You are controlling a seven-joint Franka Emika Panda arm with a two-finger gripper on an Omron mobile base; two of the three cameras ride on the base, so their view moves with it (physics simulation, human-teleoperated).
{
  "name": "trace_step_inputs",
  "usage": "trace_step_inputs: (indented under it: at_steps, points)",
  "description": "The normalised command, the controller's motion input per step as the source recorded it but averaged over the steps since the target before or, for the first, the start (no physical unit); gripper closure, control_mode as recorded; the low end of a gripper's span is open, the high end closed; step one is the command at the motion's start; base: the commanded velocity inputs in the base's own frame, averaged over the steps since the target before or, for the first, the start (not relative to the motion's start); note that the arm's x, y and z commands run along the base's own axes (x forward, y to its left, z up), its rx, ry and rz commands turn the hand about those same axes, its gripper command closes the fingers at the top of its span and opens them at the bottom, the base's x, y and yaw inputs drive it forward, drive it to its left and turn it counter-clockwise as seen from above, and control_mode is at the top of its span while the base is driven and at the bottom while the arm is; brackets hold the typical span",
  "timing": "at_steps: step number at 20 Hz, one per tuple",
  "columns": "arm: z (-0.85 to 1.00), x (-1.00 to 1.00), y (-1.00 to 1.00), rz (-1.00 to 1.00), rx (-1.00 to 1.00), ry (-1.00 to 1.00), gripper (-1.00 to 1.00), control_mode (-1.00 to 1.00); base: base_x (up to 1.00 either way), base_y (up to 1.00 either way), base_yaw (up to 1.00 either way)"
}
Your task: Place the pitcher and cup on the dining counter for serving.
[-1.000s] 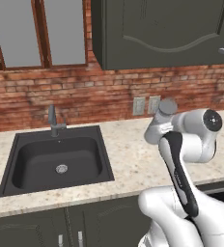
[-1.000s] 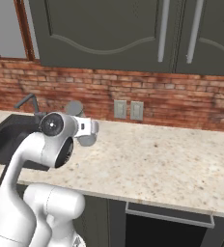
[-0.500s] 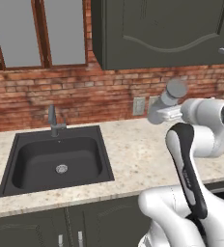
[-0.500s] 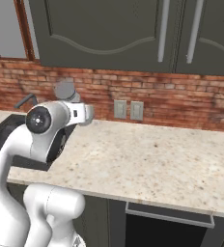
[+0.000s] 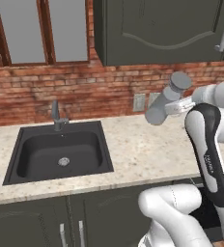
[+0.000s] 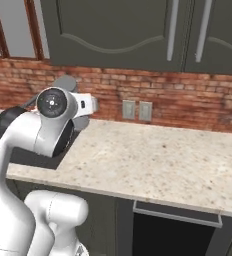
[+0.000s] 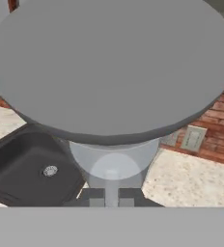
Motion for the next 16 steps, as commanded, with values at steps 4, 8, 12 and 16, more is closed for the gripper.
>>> trace_step_inputs:
  at_steps: [4,8,12,16]
  points:
    - [0.0,0.0,0.0,0.0,0.0,0.0,1.0,1.0,-0.67,0.0,0.56]
    - [0.0,0.0,0.0,0.0,0.0,0.0,1.0,1.0,-0.62,0.0,0.92]
    - [0.0,0.0,0.0,0.0,0.0,0.0,1.0,1.0,-0.44,0.0,1.0]
    - [0.0,0.0,0.0,0.0,0.0,0.0,1.0,1.0,-0.38,0.0,1.0]
